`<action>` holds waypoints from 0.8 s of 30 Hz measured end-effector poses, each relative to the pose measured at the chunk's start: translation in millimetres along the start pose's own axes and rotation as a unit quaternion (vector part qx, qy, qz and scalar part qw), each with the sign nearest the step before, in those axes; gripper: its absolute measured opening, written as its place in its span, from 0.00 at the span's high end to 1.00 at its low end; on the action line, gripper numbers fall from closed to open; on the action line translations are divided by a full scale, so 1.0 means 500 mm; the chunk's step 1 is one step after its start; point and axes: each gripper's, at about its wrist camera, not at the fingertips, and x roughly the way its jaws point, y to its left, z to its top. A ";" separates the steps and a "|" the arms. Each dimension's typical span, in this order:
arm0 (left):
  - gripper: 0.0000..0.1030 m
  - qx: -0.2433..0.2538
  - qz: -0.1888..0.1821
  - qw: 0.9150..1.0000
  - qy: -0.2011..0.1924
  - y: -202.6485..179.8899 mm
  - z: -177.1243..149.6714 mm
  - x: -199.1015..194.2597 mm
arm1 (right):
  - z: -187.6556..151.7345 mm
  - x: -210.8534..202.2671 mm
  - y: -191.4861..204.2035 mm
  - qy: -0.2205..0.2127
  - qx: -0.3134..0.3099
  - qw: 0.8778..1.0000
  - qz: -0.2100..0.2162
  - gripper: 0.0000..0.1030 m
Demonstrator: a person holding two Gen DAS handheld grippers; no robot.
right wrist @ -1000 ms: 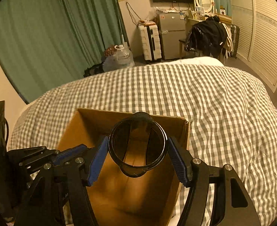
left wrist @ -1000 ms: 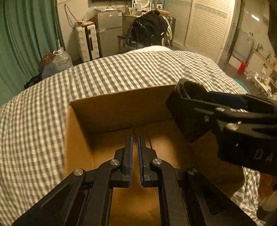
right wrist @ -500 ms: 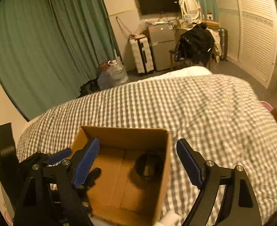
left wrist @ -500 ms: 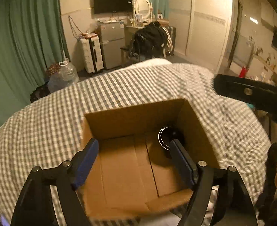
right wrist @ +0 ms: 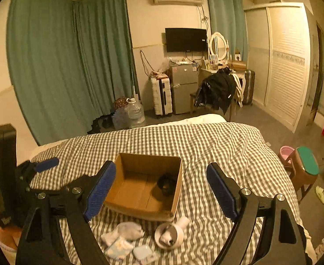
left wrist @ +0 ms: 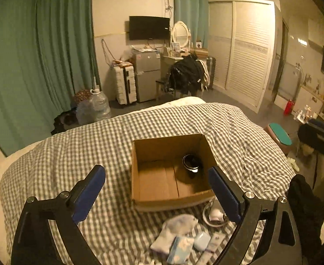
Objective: Organize objects
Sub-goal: 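Grasp the white figurine with the left gripper while the right grasps the purple-labelled white tube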
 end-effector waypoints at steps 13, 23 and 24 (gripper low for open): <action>0.04 -0.027 0.036 0.999 0.020 0.040 -0.143 -0.067 | -0.144 -0.061 0.054 0.045 -0.006 0.999 -0.004 0.18; 0.03 -0.047 0.063 0.989 0.127 0.061 -0.322 0.063 | -0.308 0.072 0.068 0.152 -0.006 0.988 -0.025 0.18; 0.03 -0.048 0.058 0.988 0.137 0.061 -0.339 0.075 | -0.322 0.086 0.069 0.163 -0.006 0.986 -0.027 0.18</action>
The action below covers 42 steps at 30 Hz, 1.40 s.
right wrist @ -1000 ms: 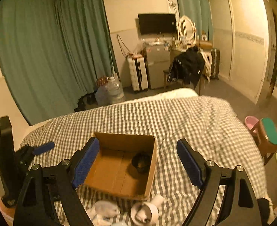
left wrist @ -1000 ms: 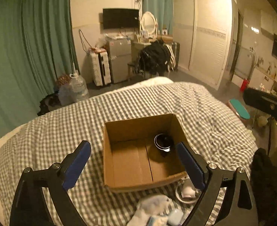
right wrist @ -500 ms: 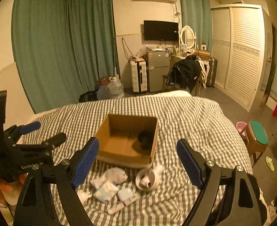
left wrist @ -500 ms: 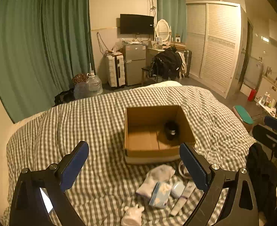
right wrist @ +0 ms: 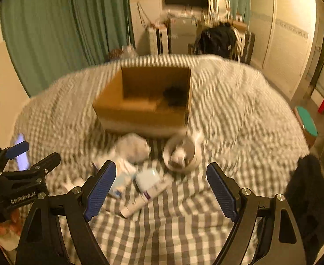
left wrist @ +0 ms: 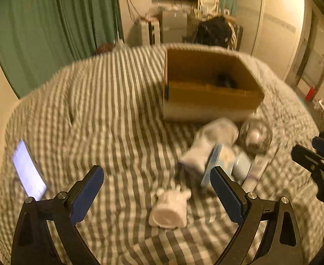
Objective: Organize objects
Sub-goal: 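Grasp the white figurine with the left gripper while the right grasps the purple-labelled white tube, then lower the figurine and tube into the box and open both grippers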
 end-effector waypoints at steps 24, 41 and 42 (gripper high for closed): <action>0.50 0.000 -0.048 0.992 0.114 -0.032 -0.097 0.127 | -0.112 0.258 0.061 0.166 -0.034 0.984 0.057 0.69; 0.50 0.001 -0.026 0.997 0.075 -0.053 -0.041 0.039 | -0.066 0.119 0.024 0.063 -0.022 0.991 0.117 0.81; 0.50 0.000 -0.027 0.997 0.070 -0.051 -0.034 0.038 | -0.062 0.110 0.018 0.059 -0.021 0.991 0.117 0.81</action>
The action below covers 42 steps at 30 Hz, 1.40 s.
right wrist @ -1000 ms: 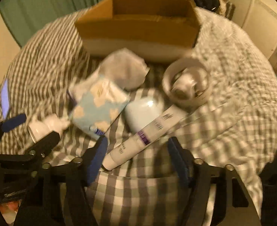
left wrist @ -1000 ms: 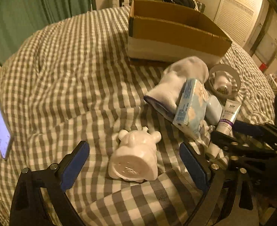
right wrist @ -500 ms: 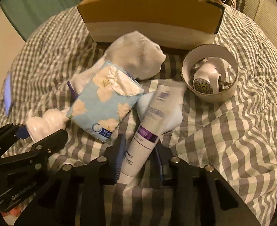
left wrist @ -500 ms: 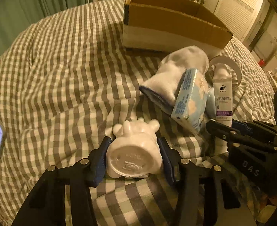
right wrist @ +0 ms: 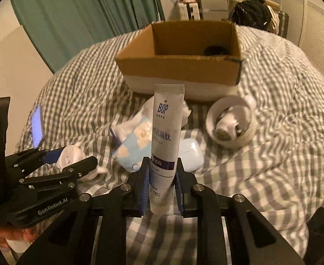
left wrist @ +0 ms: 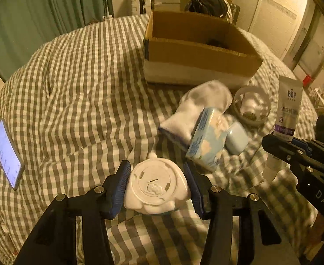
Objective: Organize objects
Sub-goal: 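Lower the figurine and tube into the box and open both grippers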
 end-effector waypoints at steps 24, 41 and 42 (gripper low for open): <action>0.50 0.050 -0.050 0.990 -0.124 -0.064 0.290 -0.102 | 0.224 -0.126 -0.021 -0.103 -0.018 0.994 -0.026 0.81; 0.50 0.046 -0.038 0.992 -0.108 -0.050 0.429 0.069 | 0.399 0.019 -0.086 -0.073 -0.008 0.997 -0.023 0.81; 0.50 0.048 -0.037 0.993 -0.105 -0.051 0.428 0.084 | 0.400 0.035 -0.090 -0.067 -0.007 0.997 -0.023 0.81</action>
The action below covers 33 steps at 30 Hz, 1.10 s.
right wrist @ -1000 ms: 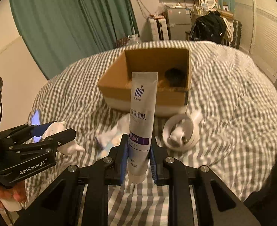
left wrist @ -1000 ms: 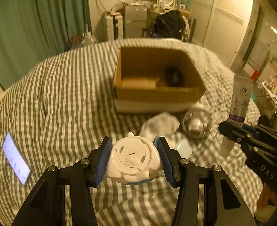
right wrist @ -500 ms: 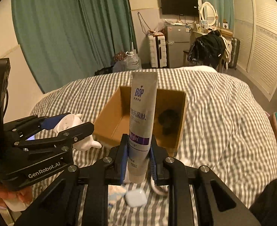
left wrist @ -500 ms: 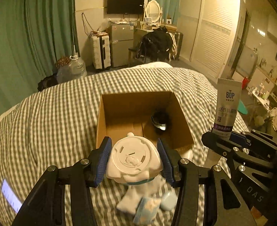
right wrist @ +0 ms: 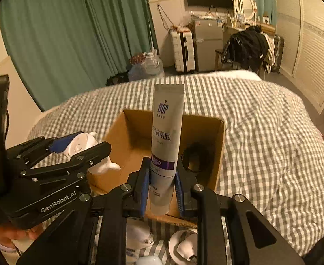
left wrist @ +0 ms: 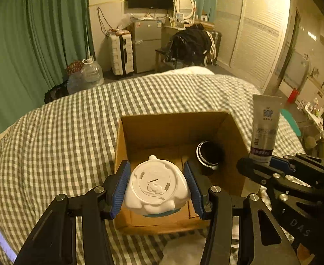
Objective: Organize objects
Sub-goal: 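Lower the figurine and tube into the box and open both grippers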
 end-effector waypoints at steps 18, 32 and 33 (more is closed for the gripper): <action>0.50 0.006 -0.018 0.999 0.038 -0.003 -0.057 0.132 | -0.044 0.173 -0.070 0.068 0.033 0.997 -0.005 0.80; 0.18 -0.009 -0.003 1.000 0.006 0.000 -0.026 0.004 | -0.011 0.035 -0.036 0.017 0.030 0.999 -0.019 0.47; 0.18 -0.009 -0.001 1.000 0.001 0.000 -0.024 -0.013 | -0.008 0.019 -0.034 0.012 0.029 0.999 -0.022 0.47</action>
